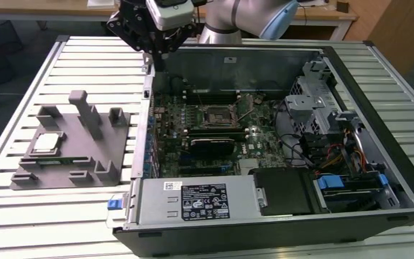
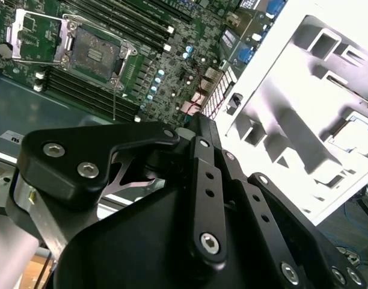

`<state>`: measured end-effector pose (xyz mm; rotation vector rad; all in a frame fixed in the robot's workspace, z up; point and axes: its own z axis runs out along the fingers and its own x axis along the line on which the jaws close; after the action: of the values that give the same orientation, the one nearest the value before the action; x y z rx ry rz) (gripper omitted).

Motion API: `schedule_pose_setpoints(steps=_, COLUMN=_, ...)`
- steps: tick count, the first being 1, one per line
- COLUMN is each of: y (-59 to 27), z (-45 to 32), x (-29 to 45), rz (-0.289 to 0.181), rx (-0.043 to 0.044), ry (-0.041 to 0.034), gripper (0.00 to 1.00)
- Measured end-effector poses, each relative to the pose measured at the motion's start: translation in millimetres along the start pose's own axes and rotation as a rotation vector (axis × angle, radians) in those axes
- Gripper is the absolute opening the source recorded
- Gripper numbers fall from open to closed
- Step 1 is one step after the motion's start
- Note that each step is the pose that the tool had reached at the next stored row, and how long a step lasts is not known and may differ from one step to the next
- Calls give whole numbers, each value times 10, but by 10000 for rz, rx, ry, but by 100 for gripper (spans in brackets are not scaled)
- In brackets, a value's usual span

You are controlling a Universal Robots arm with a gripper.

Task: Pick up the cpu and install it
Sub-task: 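Reach for the cpu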

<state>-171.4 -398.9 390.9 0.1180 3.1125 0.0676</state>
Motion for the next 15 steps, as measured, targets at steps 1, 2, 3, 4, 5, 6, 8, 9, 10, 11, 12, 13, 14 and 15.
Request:
schedule_pose_setpoints(steps=1, y=0, z=0, x=7, rz=0, rx=0, ry=0, gripper=11)
schedule_pose_setpoints(steps=2, y=-1, z=0, x=14, rz=-1, rx=0, ry=0, gripper=11)
schedule_pose_setpoints(steps=3, y=-2, z=0, x=22, rz=0, rx=1, ry=0, gripper=11)
schedule_pose_setpoints(steps=4, y=-2, z=0, x=30, rz=0, rx=0, ry=0, gripper=11)
schedule_pose_setpoints(steps=5, y=-3, z=0, x=37, rz=0, rx=0, ry=0, gripper=11)
schedule_pose_setpoints(steps=6, y=-4, z=0, x=47, rz=0, rx=1, ry=0, gripper=11)
schedule_pose_setpoints(steps=8, y=-6, z=-1, x=71, rz=-1, rx=0, ry=0, gripper=11)
schedule_pose_setpoints(steps=9, y=-6, z=-1, x=82, rz=0, rx=0, ry=0, gripper=11)
schedule_pose_setpoints(steps=10, y=-7, z=0, x=91, rz=-1, rx=0, ry=0, gripper=11)
schedule_pose_setpoints(steps=11, y=-8, z=0, x=100, rz=0, rx=-1, ry=0, gripper=11)
schedule_pose_setpoints(steps=12, y=-8, z=0, x=109, rz=0, rx=0, ry=0, gripper=11)
schedule_pose_setpoints(steps=13, y=-9, z=0, x=118, rz=0, rx=0, ry=0, gripper=11)
schedule_pose_setpoints(steps=14, y=-10, z=0, x=126, rz=0, rx=0, ry=-1, gripper=11)
schedule_pose_setpoints(steps=15, y=-10, z=1, x=136, rz=0, rx=0, ry=-1, gripper=11)
